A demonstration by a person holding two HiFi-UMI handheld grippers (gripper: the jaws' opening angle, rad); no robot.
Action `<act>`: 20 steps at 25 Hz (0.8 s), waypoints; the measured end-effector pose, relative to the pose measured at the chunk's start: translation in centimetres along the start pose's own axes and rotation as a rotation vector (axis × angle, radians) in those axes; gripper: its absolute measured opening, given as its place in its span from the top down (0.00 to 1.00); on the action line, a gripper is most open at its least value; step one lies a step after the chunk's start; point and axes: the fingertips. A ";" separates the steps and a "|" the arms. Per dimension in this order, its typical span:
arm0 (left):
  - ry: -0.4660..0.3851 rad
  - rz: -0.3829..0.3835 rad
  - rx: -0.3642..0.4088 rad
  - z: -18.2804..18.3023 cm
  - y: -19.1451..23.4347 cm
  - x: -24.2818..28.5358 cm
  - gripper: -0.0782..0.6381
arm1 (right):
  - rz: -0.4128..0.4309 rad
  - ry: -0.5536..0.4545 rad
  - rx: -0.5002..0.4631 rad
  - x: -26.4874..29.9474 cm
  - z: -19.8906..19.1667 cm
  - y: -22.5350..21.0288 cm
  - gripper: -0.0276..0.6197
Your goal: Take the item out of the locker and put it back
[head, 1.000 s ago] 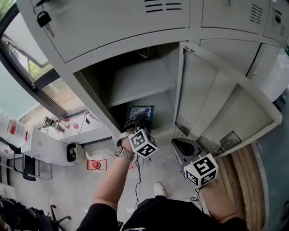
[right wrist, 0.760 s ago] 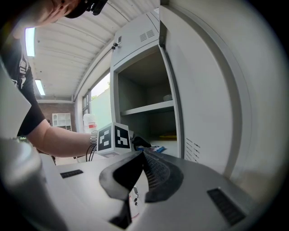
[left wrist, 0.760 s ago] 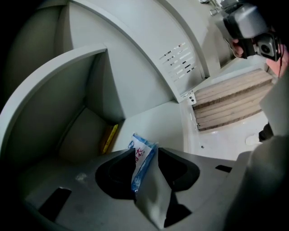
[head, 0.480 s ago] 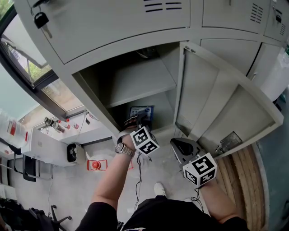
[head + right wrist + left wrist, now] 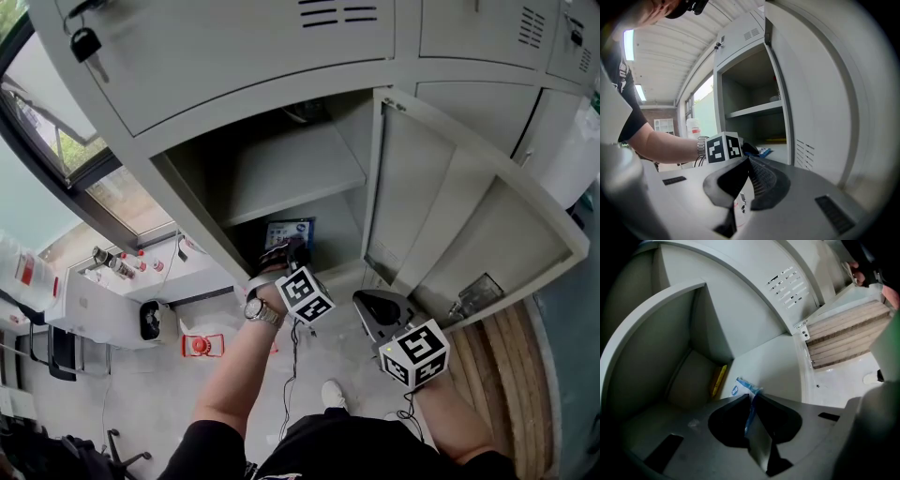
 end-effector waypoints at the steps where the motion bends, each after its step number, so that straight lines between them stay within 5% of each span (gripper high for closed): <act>1: -0.001 0.001 0.001 0.0 0.0 0.0 0.81 | -0.001 0.001 0.002 0.0 -0.1 0.0 0.88; 11: -0.019 -0.003 0.012 0.0 -0.4 -0.1 0.85 | -0.004 -0.002 0.018 -0.4 -0.4 -0.1 0.88; 20: -0.080 0.036 -0.054 1.4 0.5 -2.5 0.85 | 0.009 -0.014 0.020 -1.7 -0.4 0.0 0.88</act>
Point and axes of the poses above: the fingertips, and each gripper's own axes: x forward along the fingers, y to its left, z out of its top
